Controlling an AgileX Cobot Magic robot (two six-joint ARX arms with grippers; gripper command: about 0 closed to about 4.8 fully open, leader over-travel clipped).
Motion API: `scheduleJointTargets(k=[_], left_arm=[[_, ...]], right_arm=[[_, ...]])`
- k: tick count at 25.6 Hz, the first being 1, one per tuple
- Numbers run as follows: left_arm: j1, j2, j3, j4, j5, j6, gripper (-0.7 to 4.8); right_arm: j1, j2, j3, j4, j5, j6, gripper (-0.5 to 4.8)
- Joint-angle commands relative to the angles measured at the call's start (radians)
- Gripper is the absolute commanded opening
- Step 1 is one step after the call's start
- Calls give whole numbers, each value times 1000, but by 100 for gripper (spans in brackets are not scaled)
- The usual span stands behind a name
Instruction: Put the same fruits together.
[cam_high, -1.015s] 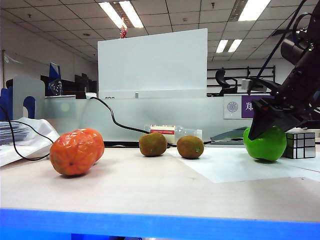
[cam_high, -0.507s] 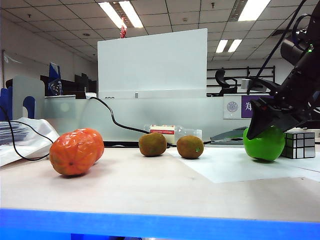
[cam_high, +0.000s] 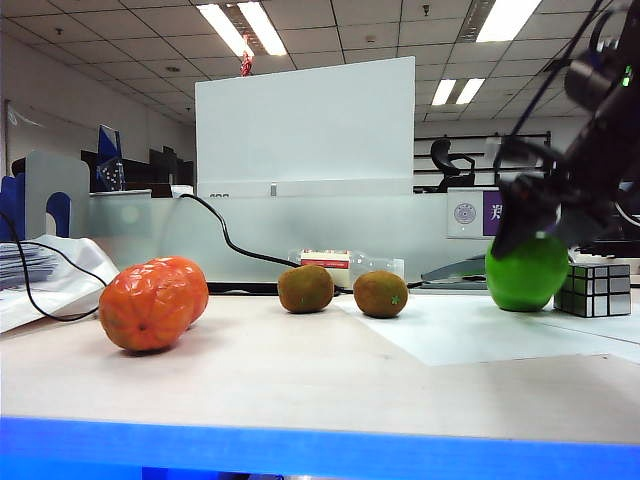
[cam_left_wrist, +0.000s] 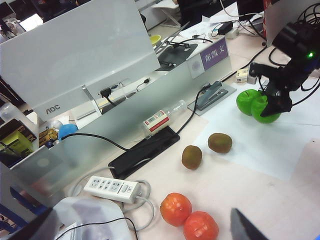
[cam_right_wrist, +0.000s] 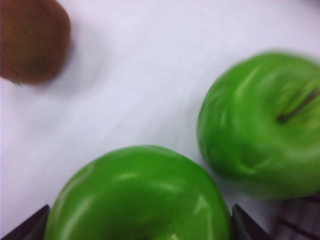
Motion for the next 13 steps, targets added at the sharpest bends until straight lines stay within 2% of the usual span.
scheduleJointTargets(k=[1,13], left_arm=[[0,-7,2,7,-3,-8,479],[0,-36,2,-5,-2,-20,479]], right_arm=[[-2,-64,6,35,-13,3,479],[-2,-95,5,34,19,3,479]])
